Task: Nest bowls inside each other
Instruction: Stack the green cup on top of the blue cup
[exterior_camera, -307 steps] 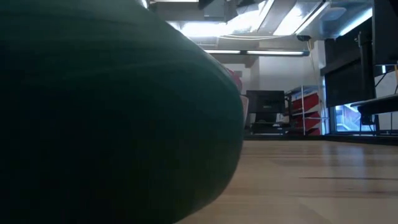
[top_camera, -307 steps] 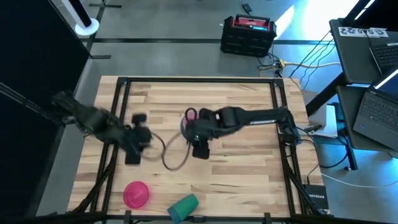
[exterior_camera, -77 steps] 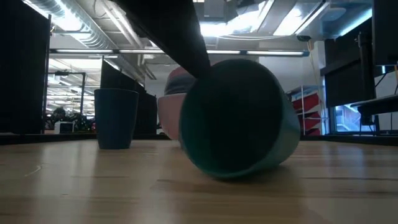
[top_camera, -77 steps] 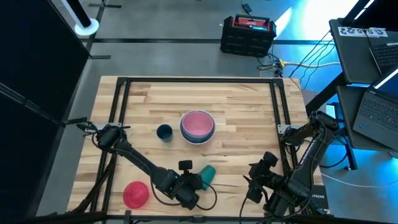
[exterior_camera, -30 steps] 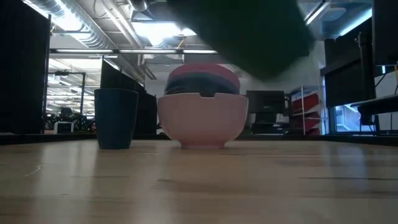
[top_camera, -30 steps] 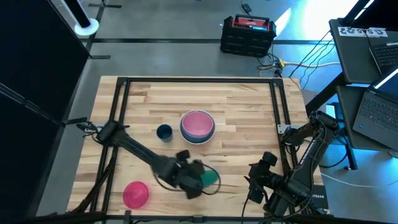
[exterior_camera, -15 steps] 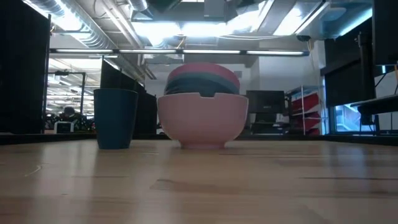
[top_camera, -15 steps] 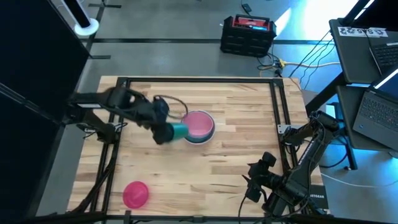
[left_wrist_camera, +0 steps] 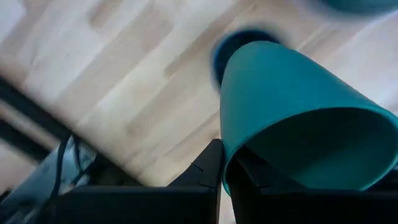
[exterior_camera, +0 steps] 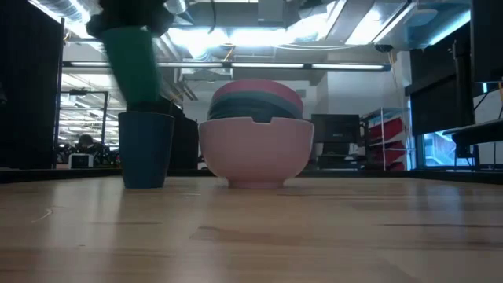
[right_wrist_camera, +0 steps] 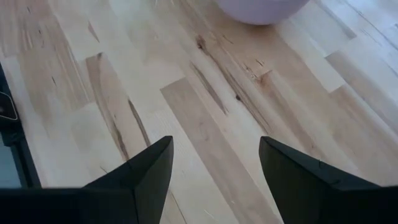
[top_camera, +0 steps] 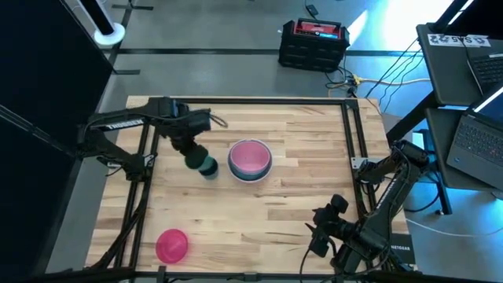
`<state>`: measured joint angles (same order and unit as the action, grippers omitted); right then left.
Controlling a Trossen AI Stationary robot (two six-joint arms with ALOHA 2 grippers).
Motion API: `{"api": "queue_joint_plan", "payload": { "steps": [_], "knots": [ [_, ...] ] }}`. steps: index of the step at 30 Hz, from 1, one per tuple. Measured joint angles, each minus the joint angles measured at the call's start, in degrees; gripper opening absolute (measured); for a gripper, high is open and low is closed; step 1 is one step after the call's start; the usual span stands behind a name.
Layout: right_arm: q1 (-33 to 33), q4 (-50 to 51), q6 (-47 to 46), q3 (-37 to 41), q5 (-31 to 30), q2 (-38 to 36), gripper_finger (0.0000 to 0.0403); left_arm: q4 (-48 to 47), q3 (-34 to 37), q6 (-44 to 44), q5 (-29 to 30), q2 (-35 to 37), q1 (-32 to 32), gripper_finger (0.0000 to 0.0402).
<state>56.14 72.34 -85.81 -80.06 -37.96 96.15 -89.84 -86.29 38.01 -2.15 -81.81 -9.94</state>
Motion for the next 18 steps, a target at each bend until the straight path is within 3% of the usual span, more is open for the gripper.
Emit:
{"api": "queue_joint_plan", "payload": {
  "steps": [5,18],
  "knots": [
    [-0.04,0.08,-0.14,0.01,0.09,0.01,0.0223,-0.34,5.12,-2.75,-2.58,0.54,-1.9,0.0],
    [-0.79,-0.06,-0.09,0.01,1.33,0.01,0.0223,4.84,5.32,-5.19,-2.52,0.16,-2.68,0.0]
  ]
}}
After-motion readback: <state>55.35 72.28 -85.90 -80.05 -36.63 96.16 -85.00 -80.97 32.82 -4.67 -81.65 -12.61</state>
